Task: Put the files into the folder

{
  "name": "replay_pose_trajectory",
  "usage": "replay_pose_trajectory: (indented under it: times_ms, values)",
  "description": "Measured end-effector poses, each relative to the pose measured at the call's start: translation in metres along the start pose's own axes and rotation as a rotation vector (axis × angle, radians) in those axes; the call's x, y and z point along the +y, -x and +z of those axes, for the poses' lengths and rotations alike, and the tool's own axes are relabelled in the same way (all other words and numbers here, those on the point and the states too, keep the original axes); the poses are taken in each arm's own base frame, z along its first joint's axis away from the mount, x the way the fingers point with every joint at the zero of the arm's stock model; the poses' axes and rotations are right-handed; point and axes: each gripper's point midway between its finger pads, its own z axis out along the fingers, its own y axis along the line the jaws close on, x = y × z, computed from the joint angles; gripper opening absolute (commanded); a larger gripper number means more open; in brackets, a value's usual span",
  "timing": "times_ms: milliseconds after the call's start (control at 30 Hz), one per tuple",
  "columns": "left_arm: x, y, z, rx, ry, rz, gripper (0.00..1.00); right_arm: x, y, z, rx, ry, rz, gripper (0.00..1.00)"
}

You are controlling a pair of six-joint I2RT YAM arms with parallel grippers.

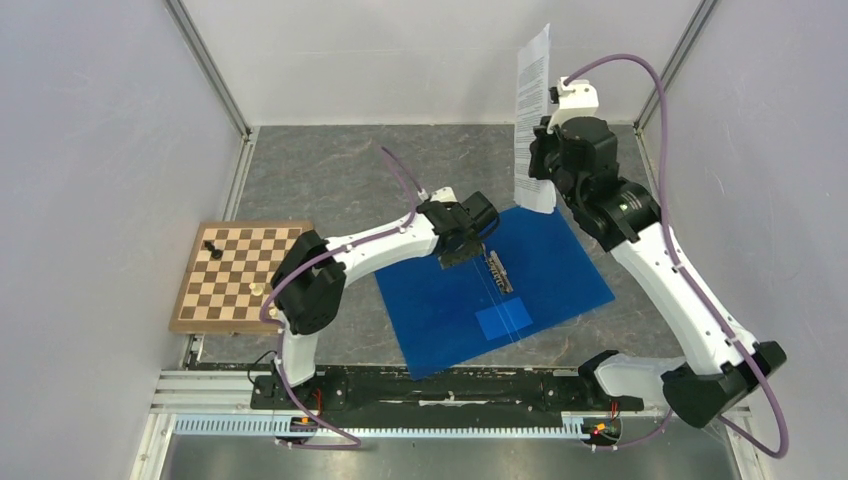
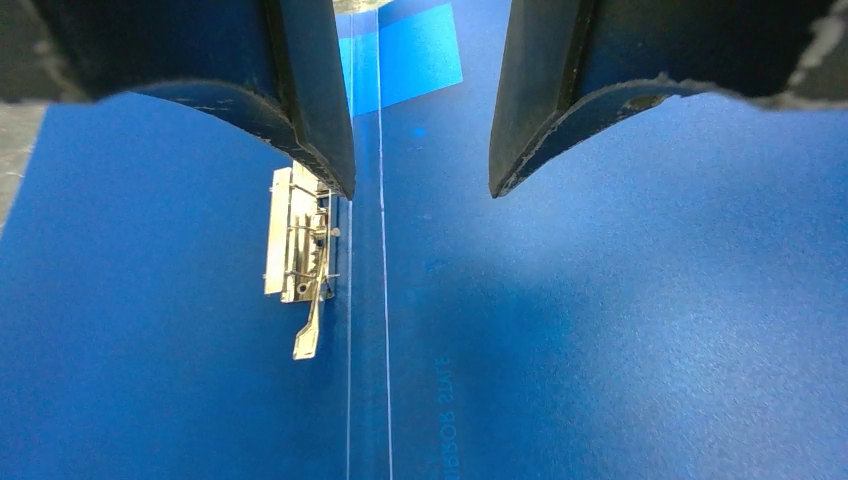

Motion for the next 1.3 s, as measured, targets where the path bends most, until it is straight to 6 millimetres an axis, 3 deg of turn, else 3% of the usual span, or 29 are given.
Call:
replay_pose_trajectory:
  times_ms: [233, 500, 767, 1100, 1300]
  values:
    - [-0.006, -0.014, 0.021, 0.013, 0.041, 0.018, 0.56, -0.007, -0.004, -0.023, -0.014, 0.012, 0.006, 0.0]
    - [-0.03, -0.012, 0.035, 0.005, 0.018, 0.01, 0.51, -0.006, -0.029, -0.021, 0.048, 0.027, -0.013, 0.0]
    - [-0.062, -0.005, 0.064, -0.032, 0.013, 0.005, 0.46, -0.005, -0.035, -0.021, 0.062, 0.035, -0.017, 0.0]
    - [-0.045, -0.007, 0.087, -0.035, 0.104, 0.027, 0.4, -0.004, -0.038, -0.02, 0.071, 0.046, -0.02, 0.0]
    - [-0.043, -0.001, 0.09, -0.036, 0.11, 0.023, 0.19, -0.003, -0.041, -0.02, 0.076, 0.047, -0.021, 0.0]
